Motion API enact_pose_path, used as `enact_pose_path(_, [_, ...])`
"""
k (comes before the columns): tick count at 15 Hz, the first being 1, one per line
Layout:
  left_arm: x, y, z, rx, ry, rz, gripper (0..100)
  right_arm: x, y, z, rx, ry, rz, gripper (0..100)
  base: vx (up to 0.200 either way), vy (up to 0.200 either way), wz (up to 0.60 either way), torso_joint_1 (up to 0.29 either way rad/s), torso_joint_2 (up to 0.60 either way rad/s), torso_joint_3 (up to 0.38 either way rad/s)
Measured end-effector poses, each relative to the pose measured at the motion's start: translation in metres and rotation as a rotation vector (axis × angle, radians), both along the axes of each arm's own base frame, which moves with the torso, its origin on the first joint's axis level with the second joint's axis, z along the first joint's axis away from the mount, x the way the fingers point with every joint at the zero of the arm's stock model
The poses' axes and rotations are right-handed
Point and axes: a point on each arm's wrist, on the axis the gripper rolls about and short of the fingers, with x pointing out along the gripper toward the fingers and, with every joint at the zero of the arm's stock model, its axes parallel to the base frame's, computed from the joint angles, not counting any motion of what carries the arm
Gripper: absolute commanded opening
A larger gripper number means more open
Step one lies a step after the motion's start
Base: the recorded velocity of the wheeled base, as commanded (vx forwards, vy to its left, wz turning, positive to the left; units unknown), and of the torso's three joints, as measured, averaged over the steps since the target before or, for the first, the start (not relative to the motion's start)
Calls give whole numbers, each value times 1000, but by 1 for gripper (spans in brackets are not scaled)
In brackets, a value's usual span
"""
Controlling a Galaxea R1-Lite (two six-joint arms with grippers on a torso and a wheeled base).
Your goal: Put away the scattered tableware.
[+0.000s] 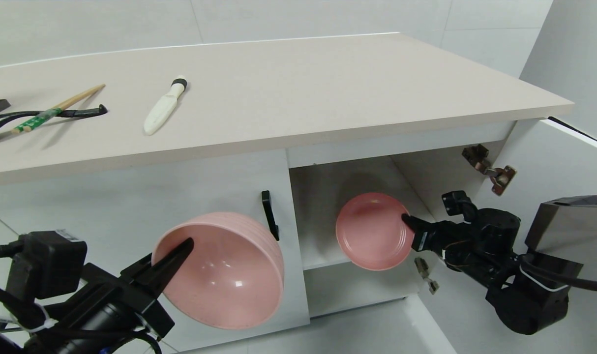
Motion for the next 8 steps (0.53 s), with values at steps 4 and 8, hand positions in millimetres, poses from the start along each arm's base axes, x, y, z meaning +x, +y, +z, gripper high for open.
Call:
enact_pose_path(4, [0, 0, 0, -1, 1, 0, 0, 17, 3, -9, 7, -17, -39, 0, 0, 0, 0, 0, 0, 0])
enact_pose_path(8, [0, 0, 0, 0, 2, 0, 0, 29, 6, -18, 8, -25, -49, 0, 0, 0, 0, 0, 0, 0])
